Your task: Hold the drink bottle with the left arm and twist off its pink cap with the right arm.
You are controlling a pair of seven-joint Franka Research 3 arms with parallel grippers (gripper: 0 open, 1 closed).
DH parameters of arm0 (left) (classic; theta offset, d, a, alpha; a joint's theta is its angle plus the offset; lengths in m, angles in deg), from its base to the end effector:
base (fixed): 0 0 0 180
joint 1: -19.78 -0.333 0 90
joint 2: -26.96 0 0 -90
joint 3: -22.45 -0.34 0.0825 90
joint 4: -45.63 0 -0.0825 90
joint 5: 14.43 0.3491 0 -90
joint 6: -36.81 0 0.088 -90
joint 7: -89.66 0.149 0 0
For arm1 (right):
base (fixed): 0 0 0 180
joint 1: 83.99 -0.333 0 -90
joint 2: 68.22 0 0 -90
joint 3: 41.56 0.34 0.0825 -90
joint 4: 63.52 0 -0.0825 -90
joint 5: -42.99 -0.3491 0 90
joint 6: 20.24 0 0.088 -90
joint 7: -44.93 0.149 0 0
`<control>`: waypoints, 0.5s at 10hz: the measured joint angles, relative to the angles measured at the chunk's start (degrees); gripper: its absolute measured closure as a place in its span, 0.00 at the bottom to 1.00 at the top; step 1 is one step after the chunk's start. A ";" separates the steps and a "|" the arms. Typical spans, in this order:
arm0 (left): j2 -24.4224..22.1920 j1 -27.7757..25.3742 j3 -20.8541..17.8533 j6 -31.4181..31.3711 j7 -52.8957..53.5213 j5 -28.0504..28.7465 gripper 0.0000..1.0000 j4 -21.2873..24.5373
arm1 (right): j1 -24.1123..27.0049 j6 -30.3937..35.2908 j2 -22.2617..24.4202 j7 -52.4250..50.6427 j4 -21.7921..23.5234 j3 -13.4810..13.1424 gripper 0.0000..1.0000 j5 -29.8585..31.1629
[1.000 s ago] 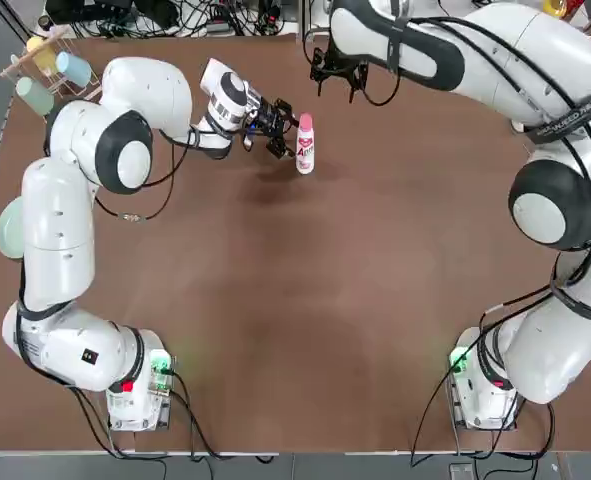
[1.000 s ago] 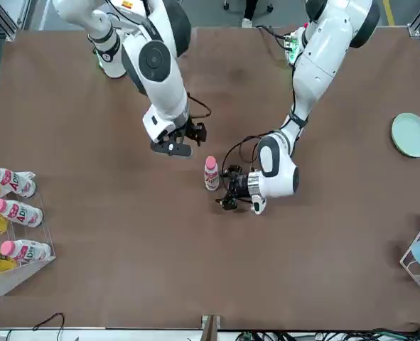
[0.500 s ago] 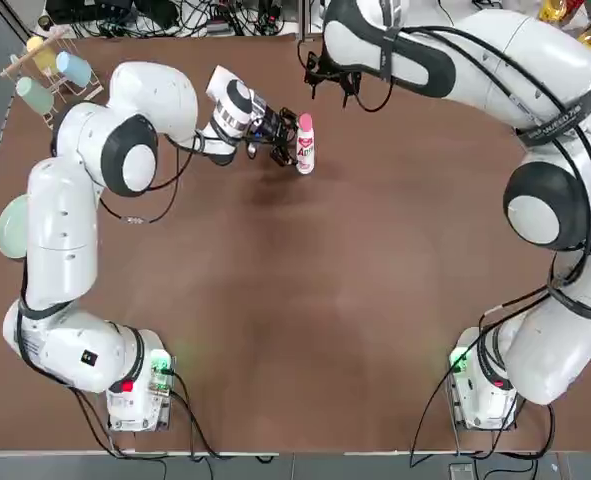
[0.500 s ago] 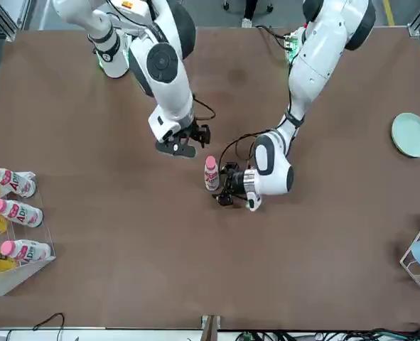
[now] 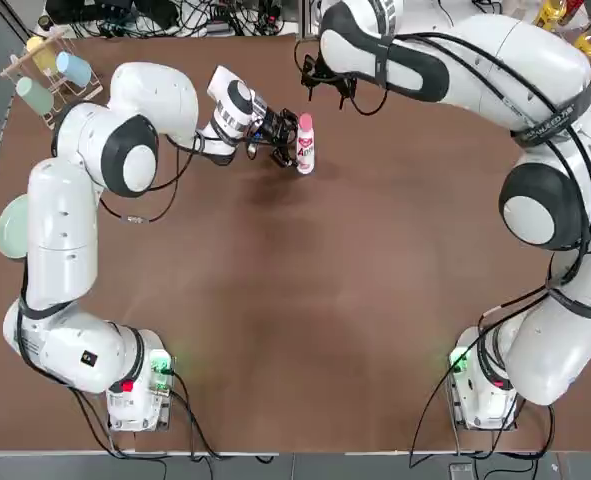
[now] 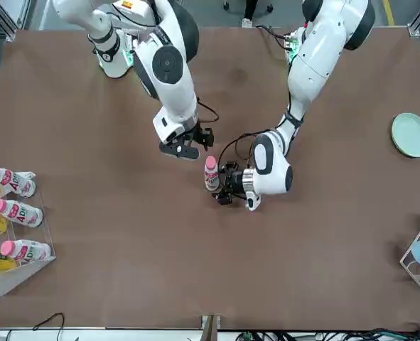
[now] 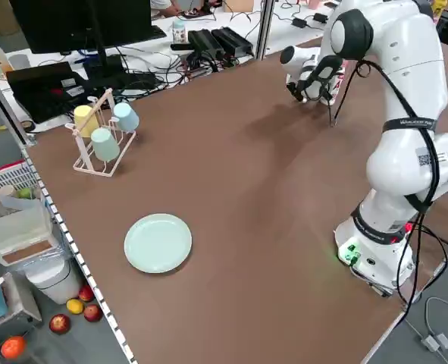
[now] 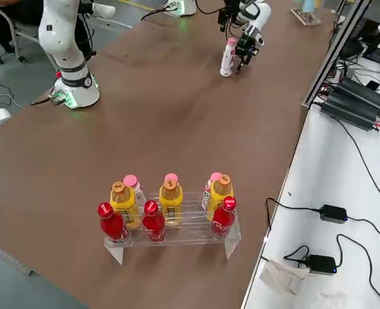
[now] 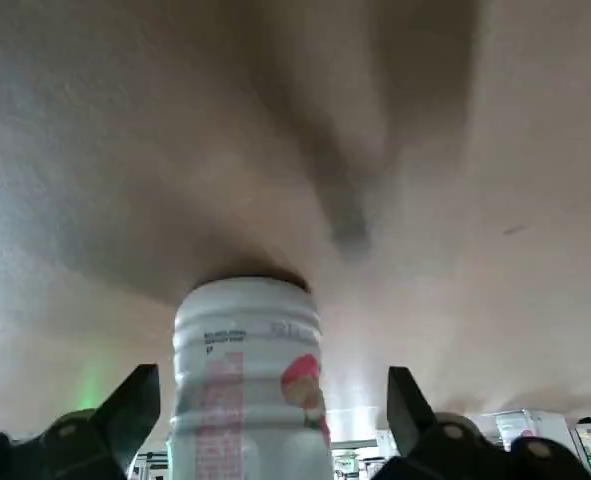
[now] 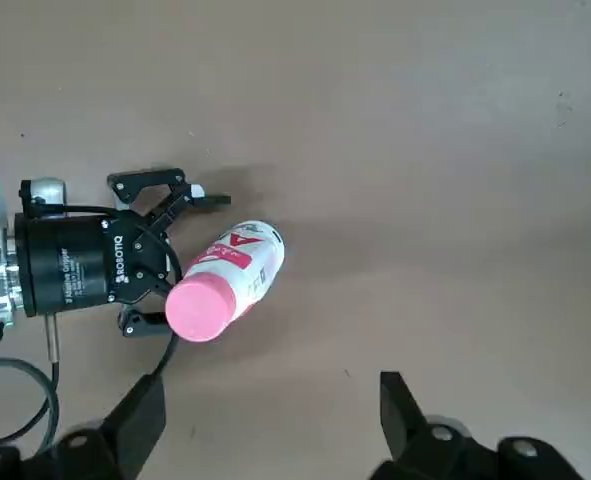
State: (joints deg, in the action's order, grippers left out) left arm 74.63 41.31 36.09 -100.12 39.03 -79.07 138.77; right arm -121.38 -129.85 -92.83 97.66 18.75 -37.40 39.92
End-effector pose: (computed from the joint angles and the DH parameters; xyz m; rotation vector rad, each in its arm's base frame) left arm 0.5580 -0.4085 0.1599 1.9516 1.4173 -0.8613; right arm 0.5022 0.4428 0.4416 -3.0323 0.3337 0.0401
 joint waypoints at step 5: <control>0.35 0.42 0.04 0.02 0.00 0.38 0.02 0.00 | -0.01 -0.91 -0.97 0.65 0.00 -0.03 0.07 0.17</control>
State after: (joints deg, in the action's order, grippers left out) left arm 74.98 41.73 36.13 -100.10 39.03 -78.69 138.77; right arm -121.38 -130.76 -93.80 98.31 18.75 -37.43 40.09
